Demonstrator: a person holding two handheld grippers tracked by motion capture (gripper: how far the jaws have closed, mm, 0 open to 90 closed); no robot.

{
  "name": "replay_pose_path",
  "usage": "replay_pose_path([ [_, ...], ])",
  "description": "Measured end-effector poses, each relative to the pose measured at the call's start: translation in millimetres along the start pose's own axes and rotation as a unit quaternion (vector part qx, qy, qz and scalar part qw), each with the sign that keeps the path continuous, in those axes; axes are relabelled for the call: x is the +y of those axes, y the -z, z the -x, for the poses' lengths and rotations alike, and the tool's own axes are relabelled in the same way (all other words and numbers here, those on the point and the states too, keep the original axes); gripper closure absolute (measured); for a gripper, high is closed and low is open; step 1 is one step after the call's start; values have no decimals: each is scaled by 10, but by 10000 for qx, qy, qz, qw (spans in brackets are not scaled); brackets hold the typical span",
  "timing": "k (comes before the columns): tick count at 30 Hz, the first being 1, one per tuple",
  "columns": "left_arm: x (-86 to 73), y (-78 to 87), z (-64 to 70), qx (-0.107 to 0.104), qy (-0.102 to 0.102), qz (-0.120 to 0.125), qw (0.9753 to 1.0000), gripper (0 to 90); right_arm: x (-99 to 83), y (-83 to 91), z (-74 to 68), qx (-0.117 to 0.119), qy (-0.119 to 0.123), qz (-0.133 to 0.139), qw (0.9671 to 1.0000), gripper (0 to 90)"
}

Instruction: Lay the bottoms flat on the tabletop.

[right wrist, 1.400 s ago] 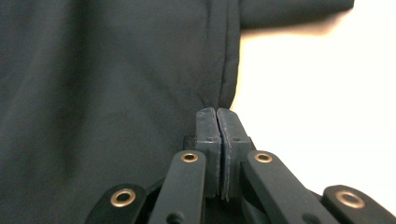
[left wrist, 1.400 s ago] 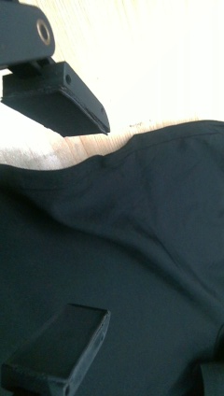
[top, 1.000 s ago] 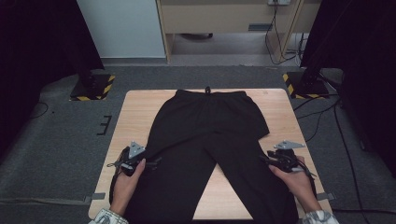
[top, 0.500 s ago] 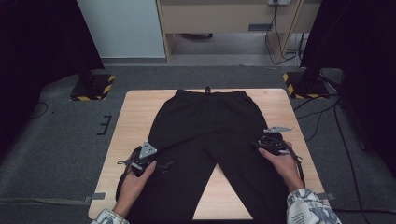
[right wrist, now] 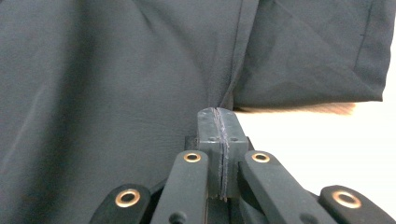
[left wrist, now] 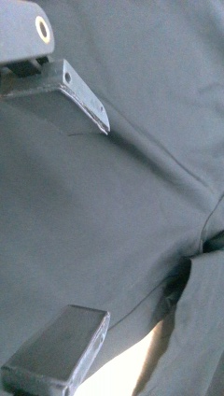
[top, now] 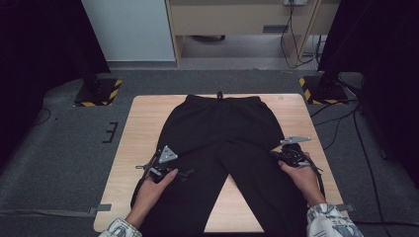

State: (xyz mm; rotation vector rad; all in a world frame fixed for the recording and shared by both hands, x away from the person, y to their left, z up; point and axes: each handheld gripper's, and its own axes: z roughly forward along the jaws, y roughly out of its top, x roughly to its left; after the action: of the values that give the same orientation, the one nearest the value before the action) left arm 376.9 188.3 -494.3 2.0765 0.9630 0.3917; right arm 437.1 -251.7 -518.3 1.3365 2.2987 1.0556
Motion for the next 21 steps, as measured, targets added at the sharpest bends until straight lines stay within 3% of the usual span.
replay_pose_path([
  [3, 103, -58, 49, 8, -76, 8, 10000, 86, 7, 8, 7, 91, 18, -30, 10000, 865],
  [6, 232, -131, 111, -21, -154, 44, 9999, 91, 73, -3, 37, -10, -83, 102, 9999, 662],
  [7, 232, -131, 111, -21, -154, 44, 9999, 99, 73, -3, 37, -10, -83, 102, 9999, 662],
  [9, 346, -209, 174, -55, -184, 46, 9998, 118, 140, 8, 72, -64, -243, 253, 9994, 525],
  [13, 451, -325, 235, -165, -189, 58, 9997, 189, 185, 14, 90, -18, -267, 253, 9993, 375],
  [15, 490, -400, 266, -207, -264, 14, 9994, 280, 201, 8, 100, 23, -193, 191, 9996, 369],
  [17, 525, -491, 286, -370, -177, -47, 9991, 304, 208, -3, 110, 45, -185, 154, 9997, 424],
  [19, 567, -595, 317, -377, -256, -137, 9989, 383, 203, -30, 139, -5, -183, 74, 9998, 598],
  [21, 614, -714, 357, -330, -375, -220, 9985, 404, 192, -48, 167, -28, -195, 6, 9998, 704],
])
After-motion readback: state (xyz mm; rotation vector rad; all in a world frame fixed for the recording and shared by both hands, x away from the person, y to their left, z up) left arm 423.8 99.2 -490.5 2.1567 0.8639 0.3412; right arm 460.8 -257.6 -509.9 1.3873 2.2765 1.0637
